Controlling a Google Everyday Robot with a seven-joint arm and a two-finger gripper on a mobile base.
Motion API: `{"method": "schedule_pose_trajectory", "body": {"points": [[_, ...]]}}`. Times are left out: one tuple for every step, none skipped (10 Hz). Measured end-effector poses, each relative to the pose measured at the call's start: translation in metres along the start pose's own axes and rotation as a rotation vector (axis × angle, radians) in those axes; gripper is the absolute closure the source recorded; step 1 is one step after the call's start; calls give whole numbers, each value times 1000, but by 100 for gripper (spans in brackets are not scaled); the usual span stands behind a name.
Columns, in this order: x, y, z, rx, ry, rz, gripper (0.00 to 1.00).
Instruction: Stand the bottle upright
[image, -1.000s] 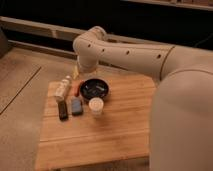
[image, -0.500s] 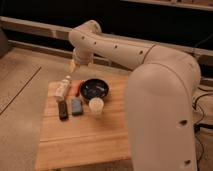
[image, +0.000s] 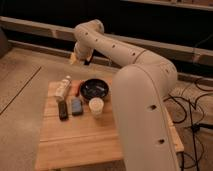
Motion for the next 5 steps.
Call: {"method": "schedule_pose_trajectory", "body": {"points": [[-6,-2,3,-1,-20,-17,35],[-6,-2,3,0,-20,-17,35],[-6,-2,3,0,-20,-17,35],[-6,-2,3,-2,-20,-16,35],[-6,-1,3,-7,-20,-13,35]]}}
